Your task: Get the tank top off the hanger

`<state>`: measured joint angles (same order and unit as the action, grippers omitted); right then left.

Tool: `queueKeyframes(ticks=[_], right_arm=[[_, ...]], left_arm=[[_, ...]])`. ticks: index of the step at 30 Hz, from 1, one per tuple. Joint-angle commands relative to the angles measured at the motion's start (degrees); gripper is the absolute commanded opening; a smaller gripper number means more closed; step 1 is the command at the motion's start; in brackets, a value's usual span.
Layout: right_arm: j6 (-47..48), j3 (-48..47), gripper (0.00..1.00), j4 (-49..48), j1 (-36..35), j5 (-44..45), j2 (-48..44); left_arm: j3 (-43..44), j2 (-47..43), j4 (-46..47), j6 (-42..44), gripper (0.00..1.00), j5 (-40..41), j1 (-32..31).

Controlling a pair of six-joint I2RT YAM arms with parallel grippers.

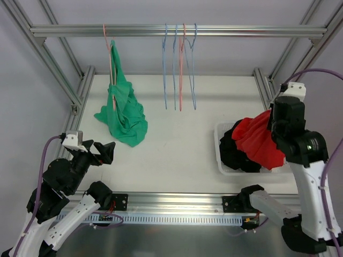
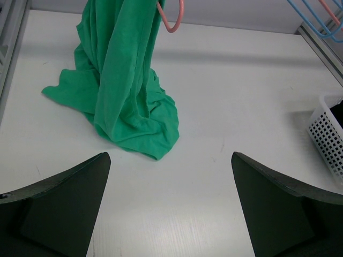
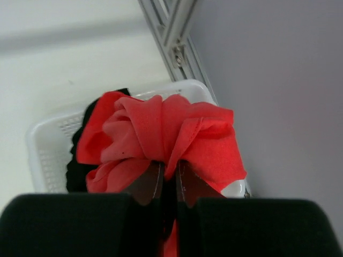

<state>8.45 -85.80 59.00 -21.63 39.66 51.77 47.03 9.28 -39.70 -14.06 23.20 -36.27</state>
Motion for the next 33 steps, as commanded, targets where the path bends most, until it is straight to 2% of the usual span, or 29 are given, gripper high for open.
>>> queueKeyframes(ticks=[1, 4, 7, 9, 10, 12, 14, 17, 19, 20, 22, 23, 24, 26, 28, 29, 31, 32, 33], right_arm=[[0.87, 3.34, 0.00, -0.82, 11.58, -9.59, 5.52], [0.17, 7.12, 0.00, -4.75, 18.87, -16.09, 10.18], [-2.38, 14.24, 0.00, -10.02, 21.36, -18.39, 14.75], [-5.53, 20.91, 0.00, -13.37, 23.02, -19.44, 17.12], [-6.50, 23.46, 0.00, -18.26, 24.16, -20.75, 17.66], [-11.49, 31.63, 0.00, -23.21, 26.97, -26.63, 19.50], [-14.15, 36.03, 0.00, -29.19, 28.48, -31.72, 21.17], [-16.70, 40.62, 0.00, -32.02, 29.36, -30.79, 22.50], [-17.58, 42.20, 0.02, -32.02, 29.62, -29.30, 19.45], [-18.02, 42.47, 0.08, -31.85, 29.71, -27.81, 17.51], [-18.73, 42.65, 0.27, -31.15, 29.98, -26.13, 13.29], [-18.73, 42.21, 0.45, -30.53, 30.06, -24.65, 9.44], [-18.47, 41.34, 0.52, -28.35, 30.24, -23.85, 7.75], [-16.72, 37.30, 0.63, -25.79, 30.33, -22.53, 4.50], [-15.40, 32.57, 0.67, -21.75, 30.33, -22.17, 3.17], [-14.00, 30.97, 0.72, -20.52, 30.33, -21.65, 1.95], [-12.59, 28.24, 0.77, -16.92, 30.33, -21.38, 0.36], [-12.23, 25.71, 0.95, -15.60, 30.33, -20.60, -0.43], [-11.10, 24.64, 0.99, -13.67, 30.33, -20.41, -2.70]], left_arm=[[-0.18, 0.39, 1.65, 0.44, 0.99, 0.71, 0.32], [-0.27, 0.21, 1.82, 0.35, 0.99, 0.62, 0.32], [-0.09, 0.74, 1.82, 0.18, 0.99, 0.62, 0.32], [0.35, 1.27, 1.74, -0.96, 0.99, 1.49, 0.32], [1.39, 1.53, 1.65, -1.57, 0.99, 1.93, 0.32], [2.89, 1.71, 1.47, -2.63, 0.99, 2.64, 0.32], [5.96, 1.71, 1.29, -3.60, 0.99, 3.69, 0.32], [12.20, 4.24, 0.77, -4.39, 0.99, 6.41, 0.32], [17.97, 6.97, 0.42, -3.61, 0.99, 10.00, 0.32], [20.01, 10.37, 0.33, -3.17, 0.99, 11.15, 0.32], [26.32, 14.87, 0.07, -1.41, 0.99, 12.39, 0.32], [28.54, 19.42, -0.28, -0.97, 0.99, 12.22, 0.32], [32.56, 21.64, -0.29, -0.36, 0.99, 11.70, 0.32], [36.63, 29.52, -0.20, 0.87, 0.99, 10.64, 0.32], [43.57, 35.43, -0.81, 4.47, 0.99, 8.98, 0.32], [45.94, 40.85, -1.08, 5.35, 0.99, 8.71, 0.32], [51.66, 45.72, -1.52, 7.47, 0.99, 10.89, 0.32], [53.50, 50.18, -1.60, 8.43, 0.99, 11.77, 0.76], [56.74, 52.22, -1.78, 10.01, 0.99, 12.30, 1.46]])
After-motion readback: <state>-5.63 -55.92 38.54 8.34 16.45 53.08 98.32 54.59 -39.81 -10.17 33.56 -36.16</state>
